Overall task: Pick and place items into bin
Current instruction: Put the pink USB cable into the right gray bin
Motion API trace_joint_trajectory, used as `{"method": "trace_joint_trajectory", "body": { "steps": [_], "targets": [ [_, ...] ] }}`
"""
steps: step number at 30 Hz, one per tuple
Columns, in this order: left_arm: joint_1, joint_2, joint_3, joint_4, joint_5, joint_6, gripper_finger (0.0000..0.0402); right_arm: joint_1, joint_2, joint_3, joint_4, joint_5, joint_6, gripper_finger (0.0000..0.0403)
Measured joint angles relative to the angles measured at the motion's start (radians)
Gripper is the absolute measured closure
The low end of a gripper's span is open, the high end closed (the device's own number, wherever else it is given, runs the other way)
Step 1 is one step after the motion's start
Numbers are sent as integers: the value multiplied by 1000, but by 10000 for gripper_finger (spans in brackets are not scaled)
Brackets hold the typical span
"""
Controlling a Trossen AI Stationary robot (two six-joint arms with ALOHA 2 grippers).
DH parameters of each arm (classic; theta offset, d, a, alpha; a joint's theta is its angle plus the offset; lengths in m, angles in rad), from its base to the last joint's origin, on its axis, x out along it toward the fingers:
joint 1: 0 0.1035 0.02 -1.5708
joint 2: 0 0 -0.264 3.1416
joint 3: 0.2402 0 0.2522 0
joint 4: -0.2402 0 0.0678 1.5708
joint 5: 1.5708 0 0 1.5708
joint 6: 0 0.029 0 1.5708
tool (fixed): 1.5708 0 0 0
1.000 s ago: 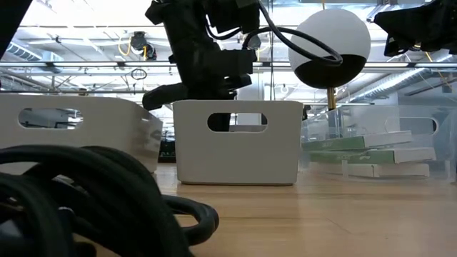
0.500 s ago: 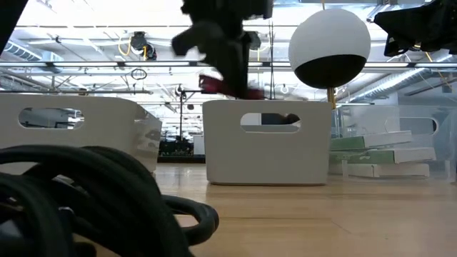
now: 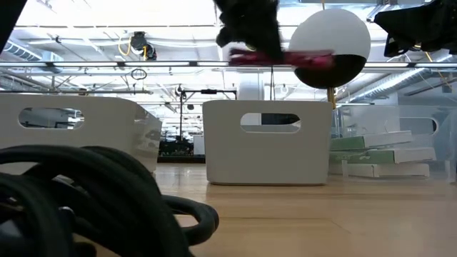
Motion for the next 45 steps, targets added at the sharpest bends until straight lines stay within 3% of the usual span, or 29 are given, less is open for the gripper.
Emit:
{"method": "trace_joint_trajectory", "body": {
  "steps": [4,11,14,21,32,45],
  "targets": [
    [-36,0,-57,200,-41,-127,382,0,0,0,0,0,10,403],
    [-97,0,-215,461,-288,-363,382,0,0,0,0,-1,35,403],
    [-109,0,-280,480,-351,-542,382,0,0,0,0,-1,36,403],
    [-115,1,-369,479,-351,-851,382,0,0,0,0,-1,36,403],
    [-127,-9,-373,430,-366,-862,382,0,0,0,0,-1,34,403],
    [-127,-9,-373,360,-373,-745,382,0,0,0,1,-1,34,403]
  ]
}}
